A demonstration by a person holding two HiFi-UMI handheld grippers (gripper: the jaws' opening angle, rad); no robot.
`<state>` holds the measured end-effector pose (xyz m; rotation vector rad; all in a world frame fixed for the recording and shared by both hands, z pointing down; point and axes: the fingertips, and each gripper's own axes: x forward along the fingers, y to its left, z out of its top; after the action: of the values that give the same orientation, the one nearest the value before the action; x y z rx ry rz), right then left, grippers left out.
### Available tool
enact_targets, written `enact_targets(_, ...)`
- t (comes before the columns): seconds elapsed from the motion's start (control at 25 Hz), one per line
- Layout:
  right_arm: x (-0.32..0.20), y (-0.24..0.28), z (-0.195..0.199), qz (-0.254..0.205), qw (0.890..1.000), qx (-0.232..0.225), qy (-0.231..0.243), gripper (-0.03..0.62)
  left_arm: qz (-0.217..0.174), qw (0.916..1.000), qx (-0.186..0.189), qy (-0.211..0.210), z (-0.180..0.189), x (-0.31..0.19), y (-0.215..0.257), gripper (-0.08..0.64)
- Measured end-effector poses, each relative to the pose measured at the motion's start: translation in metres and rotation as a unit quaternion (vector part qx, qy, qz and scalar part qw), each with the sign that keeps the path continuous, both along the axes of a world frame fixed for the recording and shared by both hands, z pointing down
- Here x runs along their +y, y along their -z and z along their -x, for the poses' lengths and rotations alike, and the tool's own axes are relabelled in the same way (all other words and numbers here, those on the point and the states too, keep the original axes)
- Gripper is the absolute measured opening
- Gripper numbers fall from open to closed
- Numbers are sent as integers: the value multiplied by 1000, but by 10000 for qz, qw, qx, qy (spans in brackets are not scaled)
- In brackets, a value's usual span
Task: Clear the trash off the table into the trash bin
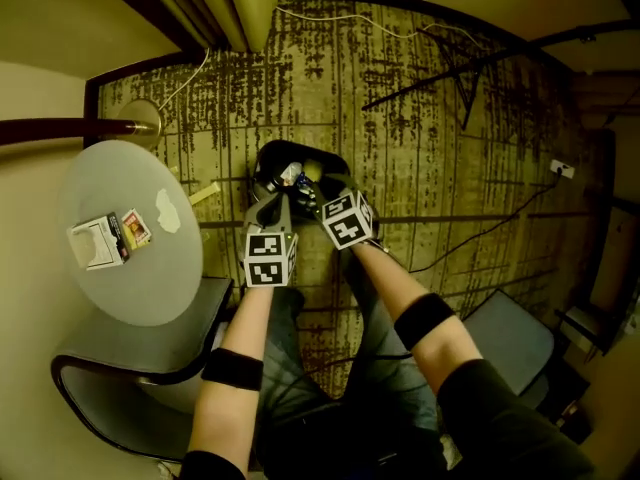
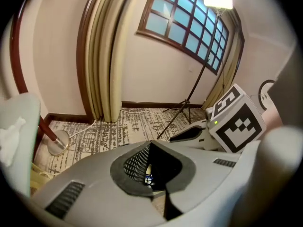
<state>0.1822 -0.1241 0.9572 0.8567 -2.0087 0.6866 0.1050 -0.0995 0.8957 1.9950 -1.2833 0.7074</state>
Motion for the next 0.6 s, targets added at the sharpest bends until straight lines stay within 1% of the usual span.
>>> enact_targets(0.12,0,71,5,-265,9996,-85,88,2,-95,9999,129,13,-1,7,66,0)
enact_targets(0.28,3,165,10,-532,9982,-265,118,0,-298,9992,216,180,4,20,154,0)
enact_targets(0.4,3,228,20,-705,9965,-421,174,0,-542,9976,96,431,21,29,204,0)
enact_targets(0.52,5,278,41,-867,9937,-568,428,0,-651,9957,87,646,37,41,253,0)
enact_targets(0.6,11,303,59,-923,9912,-673,667,0,-717,9939,49,831,53,52,276,0)
